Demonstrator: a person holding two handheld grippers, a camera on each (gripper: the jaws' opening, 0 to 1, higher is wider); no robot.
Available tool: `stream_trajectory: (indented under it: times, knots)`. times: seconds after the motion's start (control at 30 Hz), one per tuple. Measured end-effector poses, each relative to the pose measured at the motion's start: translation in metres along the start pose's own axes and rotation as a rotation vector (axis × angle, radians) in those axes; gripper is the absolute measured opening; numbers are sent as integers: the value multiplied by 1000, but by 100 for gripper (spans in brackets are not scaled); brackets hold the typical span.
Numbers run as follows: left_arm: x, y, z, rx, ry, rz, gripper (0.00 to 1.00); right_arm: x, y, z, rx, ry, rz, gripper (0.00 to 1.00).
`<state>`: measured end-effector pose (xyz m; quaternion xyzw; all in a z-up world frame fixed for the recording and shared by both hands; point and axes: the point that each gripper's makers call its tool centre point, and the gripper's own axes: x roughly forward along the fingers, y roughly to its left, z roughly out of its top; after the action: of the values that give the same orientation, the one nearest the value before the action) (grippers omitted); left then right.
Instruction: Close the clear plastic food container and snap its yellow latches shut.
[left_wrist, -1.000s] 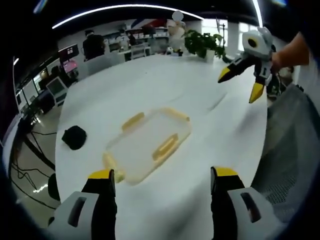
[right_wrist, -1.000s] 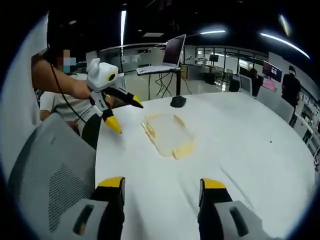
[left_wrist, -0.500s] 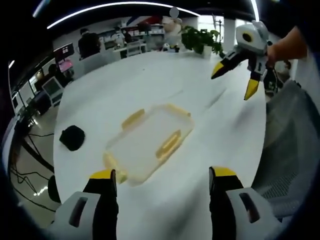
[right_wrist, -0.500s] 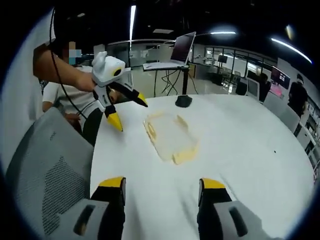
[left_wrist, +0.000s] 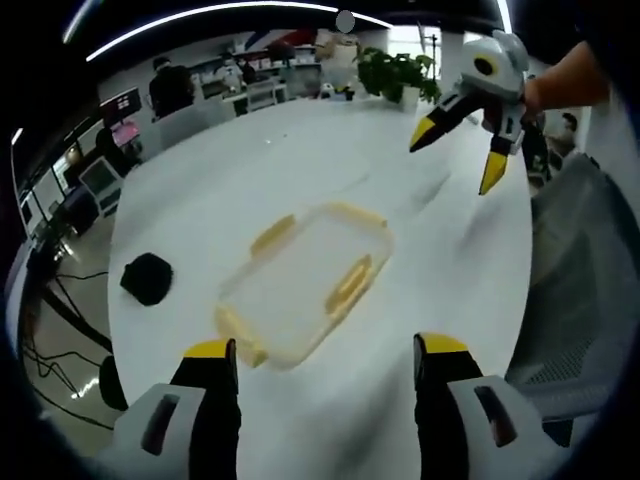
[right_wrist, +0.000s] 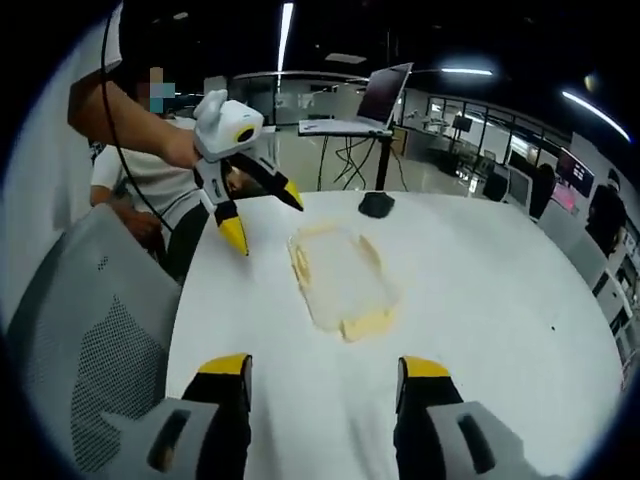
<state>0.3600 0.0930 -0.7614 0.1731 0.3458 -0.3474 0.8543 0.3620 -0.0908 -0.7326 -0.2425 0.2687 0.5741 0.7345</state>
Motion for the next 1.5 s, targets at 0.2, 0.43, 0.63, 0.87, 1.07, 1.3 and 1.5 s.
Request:
stream_trajectory:
  times: [0.2,0.43,0.63,0.87,1.07,1.3,1.5]
  knots:
    - [-2,9,-6,16,19,1,69,6,-4,1,-14,14,14,56]
    - [-3,20,-8,17,28,15,67,10,-5,-1,-38,35,26,55]
    - [0,24,-12,46,49,5,67,15,-8,2,-32,32,40,55]
    - [4,26,-10,96,64,-20,67,19,-11,2,-61,51,53,55]
    - [6,34,-9,128,71,-25,66,23,-18,7,-68,46,54,54]
    - [8,41,-10,145,83,-39,65,31,-21,8,-82,53,61,53]
    - [13,48,-13,173,106,-49,64,36,-23,8,-86,59,71,53]
